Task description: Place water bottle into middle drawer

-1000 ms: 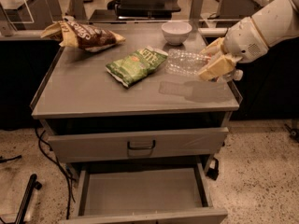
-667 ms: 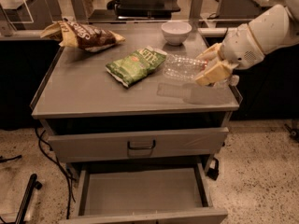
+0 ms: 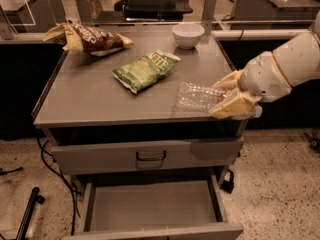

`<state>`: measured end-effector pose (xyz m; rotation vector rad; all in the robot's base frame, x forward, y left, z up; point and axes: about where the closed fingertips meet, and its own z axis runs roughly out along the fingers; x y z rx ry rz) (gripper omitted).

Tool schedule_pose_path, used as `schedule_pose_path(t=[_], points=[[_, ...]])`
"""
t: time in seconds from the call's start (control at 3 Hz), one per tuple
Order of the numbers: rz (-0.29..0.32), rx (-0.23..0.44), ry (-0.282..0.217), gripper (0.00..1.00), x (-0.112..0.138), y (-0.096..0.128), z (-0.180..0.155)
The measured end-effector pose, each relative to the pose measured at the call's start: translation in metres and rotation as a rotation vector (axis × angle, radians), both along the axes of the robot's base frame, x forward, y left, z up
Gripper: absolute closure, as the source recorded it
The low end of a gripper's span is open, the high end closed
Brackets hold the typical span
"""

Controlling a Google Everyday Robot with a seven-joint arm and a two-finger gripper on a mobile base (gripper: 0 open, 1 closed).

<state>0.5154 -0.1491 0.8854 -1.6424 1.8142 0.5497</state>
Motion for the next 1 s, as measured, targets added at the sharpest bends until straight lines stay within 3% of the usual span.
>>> schedule_pose_path(t=[0.33, 0.67, 1.0], points=[[-0.010, -0.006, 0.012, 1.00, -0.041, -0.007, 0.001], [0.011, 0.005, 0.056, 1.00, -0.083, -0.007, -0.019], [0.011, 0.004, 0.057, 1.00, -0.084, -0.007, -0.019]])
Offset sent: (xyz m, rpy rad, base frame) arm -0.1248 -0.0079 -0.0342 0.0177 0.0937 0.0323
